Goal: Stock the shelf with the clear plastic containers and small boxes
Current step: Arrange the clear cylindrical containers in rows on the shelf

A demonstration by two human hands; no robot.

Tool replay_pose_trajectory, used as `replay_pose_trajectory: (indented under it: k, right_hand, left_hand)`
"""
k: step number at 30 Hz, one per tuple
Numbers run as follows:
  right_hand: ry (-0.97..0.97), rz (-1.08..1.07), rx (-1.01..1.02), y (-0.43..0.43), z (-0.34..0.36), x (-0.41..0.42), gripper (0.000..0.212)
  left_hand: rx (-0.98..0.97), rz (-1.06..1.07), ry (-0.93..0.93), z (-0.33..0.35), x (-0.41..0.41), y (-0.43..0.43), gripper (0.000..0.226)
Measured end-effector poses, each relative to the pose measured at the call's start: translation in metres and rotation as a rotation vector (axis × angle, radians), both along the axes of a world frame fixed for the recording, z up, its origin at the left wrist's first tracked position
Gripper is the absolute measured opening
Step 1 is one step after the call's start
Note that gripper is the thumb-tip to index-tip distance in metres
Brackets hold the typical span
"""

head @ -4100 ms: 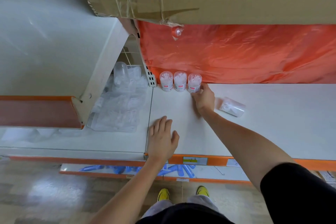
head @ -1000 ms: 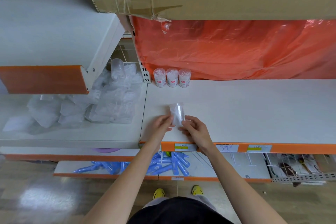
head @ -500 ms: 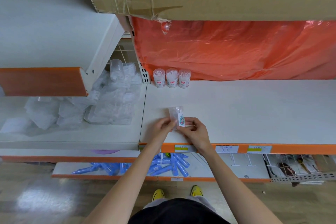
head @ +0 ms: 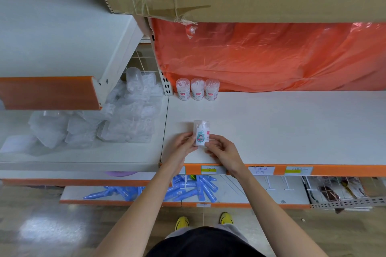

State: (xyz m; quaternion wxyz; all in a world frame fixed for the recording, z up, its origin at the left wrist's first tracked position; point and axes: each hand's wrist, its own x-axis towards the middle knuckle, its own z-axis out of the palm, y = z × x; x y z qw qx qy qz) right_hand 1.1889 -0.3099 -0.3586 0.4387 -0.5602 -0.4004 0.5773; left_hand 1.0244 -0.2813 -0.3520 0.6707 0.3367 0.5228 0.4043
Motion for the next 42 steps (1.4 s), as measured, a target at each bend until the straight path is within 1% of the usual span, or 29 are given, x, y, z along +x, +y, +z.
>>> replay_pose_trajectory:
  k: [3,7,10,15,19,21,23,25,27,29,30,32,35,36,39,42]
  right_hand:
    - [0.003,-0.001,0.009,0.000,0.000,0.001,0.027]
    - [-0.069,-0.027,0.003,0.001,-0.004,0.000,0.036]
    - [-0.072,-0.014,0.004,0.001,-0.004,0.001,0.038]
    - [-0.073,0.022,-0.007,0.001,-0.002,0.003,0.044]
    - [-0.066,0.018,-0.012,0.002,-0.005,0.002,0.046]
    - [-0.057,-0.012,-0.028,0.002,-0.006,0.003,0.045]
    - [-0.009,-0.047,-0.046,0.005,-0.006,0.003,0.044]
    - [0.040,-0.080,-0.075,0.010,-0.004,0.003,0.045]
    - [0.012,-0.100,-0.089,0.020,-0.003,0.002,0.047]
    - [-0.069,-0.112,-0.070,0.036,-0.002,0.000,0.051]
    - [-0.110,-0.114,-0.057,0.045,-0.002,-0.002,0.053]
    - [-0.192,-0.106,-0.020,0.064,0.003,-0.009,0.050]
    - [-0.286,-0.087,0.045,0.093,0.006,-0.024,0.041]
    - [-0.305,-0.074,0.058,0.101,0.006,-0.029,0.041]
    - [-0.375,-0.024,0.082,0.122,-0.001,-0.044,0.049]
    - [-0.455,-0.021,0.087,0.134,-0.004,-0.055,0.050]
  left_hand:
    - [-0.006,-0.019,0.028,0.003,0.002,-0.001,0.031]
    - [0.071,-0.072,0.122,0.007,0.005,-0.005,0.013]
    - [0.080,-0.118,0.139,0.004,0.003,-0.004,0.019]
    - [0.072,-0.165,0.140,0.001,0.001,-0.004,0.019]
    - [0.094,-0.204,0.182,0.002,0.000,-0.002,0.028]
    - [0.156,-0.229,0.257,0.004,0.001,0.000,0.029]
    - [0.264,-0.235,0.413,0.008,-0.001,0.004,0.025]
    - [0.408,-0.200,0.753,0.001,-0.014,0.011,0.030]
    - [0.533,-0.244,1.097,-0.011,-0.034,0.015,0.048]
    - [0.599,-0.357,1.295,-0.026,-0.047,0.014,0.066]
    - [0.612,-0.396,1.353,-0.030,-0.049,0.013,0.069]
    - [0.612,-0.400,1.404,-0.032,-0.048,0.011,0.069]
    - [0.591,-0.403,1.424,-0.028,-0.044,0.012,0.069]
    - [0.590,-0.403,1.427,-0.027,-0.045,0.012,0.069]
    - [0.598,-0.402,1.421,-0.027,-0.047,0.011,0.065]
    - [0.601,-0.393,1.407,-0.026,-0.046,0.012,0.062]
